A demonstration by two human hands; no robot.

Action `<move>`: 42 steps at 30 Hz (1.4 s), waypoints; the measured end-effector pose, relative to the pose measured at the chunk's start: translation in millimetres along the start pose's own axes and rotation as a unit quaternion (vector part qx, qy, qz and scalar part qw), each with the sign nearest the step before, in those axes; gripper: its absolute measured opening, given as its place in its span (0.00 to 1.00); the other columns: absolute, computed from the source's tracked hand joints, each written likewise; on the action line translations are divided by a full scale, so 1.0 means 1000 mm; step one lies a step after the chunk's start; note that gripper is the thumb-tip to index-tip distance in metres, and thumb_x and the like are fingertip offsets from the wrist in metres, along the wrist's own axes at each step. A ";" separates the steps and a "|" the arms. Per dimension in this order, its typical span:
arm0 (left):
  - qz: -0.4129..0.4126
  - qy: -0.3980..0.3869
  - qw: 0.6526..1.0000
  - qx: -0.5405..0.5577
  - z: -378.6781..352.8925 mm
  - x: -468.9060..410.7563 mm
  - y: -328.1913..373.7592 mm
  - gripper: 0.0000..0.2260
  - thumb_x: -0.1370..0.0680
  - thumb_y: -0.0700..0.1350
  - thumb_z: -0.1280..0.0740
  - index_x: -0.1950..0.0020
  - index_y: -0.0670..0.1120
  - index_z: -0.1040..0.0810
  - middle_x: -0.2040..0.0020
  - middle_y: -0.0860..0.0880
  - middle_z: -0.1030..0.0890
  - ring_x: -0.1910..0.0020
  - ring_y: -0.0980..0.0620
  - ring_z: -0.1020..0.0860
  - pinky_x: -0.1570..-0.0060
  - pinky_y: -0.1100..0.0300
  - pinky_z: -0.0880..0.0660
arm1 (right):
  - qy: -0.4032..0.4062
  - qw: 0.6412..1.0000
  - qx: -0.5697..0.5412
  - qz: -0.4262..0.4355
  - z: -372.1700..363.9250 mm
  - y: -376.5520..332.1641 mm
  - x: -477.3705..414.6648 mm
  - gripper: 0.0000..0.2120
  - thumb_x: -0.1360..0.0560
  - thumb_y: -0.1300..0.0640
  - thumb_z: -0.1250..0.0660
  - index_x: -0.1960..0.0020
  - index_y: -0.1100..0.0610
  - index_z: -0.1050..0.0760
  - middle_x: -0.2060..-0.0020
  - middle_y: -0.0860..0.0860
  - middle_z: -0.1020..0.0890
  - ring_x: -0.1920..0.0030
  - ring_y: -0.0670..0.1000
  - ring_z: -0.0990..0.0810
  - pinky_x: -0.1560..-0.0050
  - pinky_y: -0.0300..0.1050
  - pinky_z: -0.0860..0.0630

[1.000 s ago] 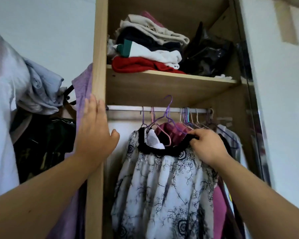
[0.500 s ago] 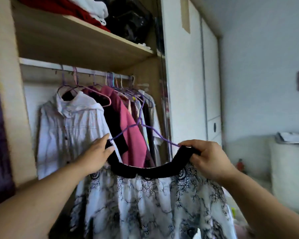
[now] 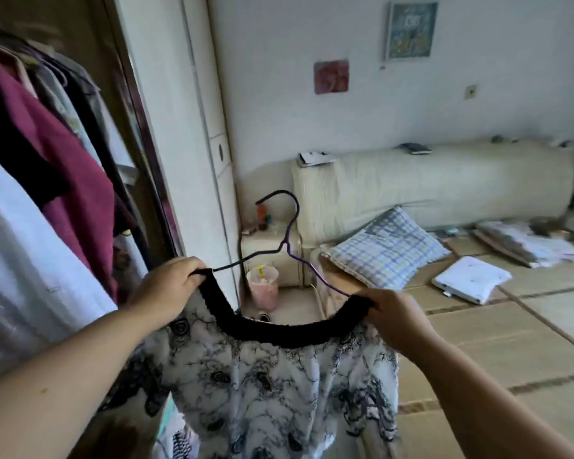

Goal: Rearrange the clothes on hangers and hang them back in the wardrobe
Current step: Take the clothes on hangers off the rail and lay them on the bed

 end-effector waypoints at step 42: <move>-0.209 -0.463 0.861 -0.039 -0.658 0.218 0.611 0.08 0.21 0.53 0.45 0.50 0.63 0.27 0.49 0.54 0.24 0.49 0.48 0.26 0.46 0.46 0.29 | 0.073 0.722 -0.113 -0.678 0.112 0.637 0.530 0.22 0.25 0.69 0.45 0.41 0.51 0.22 0.56 0.51 0.17 0.73 0.47 0.27 0.77 0.38 0.34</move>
Point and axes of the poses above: each hand's wrist, its own x-axis away from the middle knuckle, its own z-axis out of the back of the hand, y = z × x, the point moved 9 cm from there along -x, towards the middle knuckle
